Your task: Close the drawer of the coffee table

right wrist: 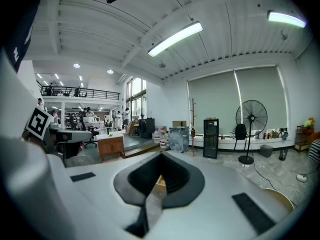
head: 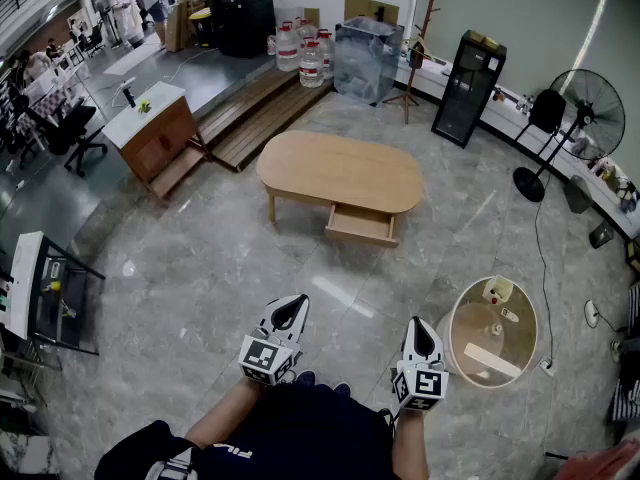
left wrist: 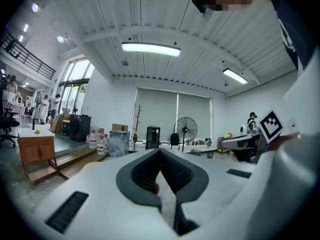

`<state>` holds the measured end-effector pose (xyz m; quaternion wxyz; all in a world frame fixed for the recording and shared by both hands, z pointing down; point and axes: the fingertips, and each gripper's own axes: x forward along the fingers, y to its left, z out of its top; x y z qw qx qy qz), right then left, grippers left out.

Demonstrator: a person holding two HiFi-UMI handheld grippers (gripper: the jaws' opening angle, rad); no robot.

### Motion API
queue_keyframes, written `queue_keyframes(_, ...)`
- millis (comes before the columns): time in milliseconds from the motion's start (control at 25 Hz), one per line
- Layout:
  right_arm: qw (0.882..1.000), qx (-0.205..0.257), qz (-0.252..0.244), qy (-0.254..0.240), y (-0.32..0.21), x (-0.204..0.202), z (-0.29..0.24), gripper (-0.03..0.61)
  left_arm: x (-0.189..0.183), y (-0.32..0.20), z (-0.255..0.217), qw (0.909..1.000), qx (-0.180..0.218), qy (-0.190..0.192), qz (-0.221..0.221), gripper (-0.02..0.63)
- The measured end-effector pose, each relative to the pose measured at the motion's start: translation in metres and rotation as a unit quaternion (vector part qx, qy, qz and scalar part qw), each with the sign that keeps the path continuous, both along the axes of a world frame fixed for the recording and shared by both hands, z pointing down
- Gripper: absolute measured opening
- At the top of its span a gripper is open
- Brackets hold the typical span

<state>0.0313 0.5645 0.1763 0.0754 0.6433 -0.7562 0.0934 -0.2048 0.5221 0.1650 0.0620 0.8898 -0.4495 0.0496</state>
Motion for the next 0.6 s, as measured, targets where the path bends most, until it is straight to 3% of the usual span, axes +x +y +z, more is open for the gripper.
queue_keyframes(280,1.0,-0.01,-0.002,-0.001,0.0005,-0.0029,0.0017,0.026,-0.001,0.0006,0.0004,0.9999,0.001,-0.013,-0.006,0.026)
queue_keyframes(600,1.0,0.002,-0.003,-0.006,0.0,0.0064,0.0015,0.026,0.0036,0.0015,0.0016,0.9999,-0.002,0.001,-0.011,0.026)
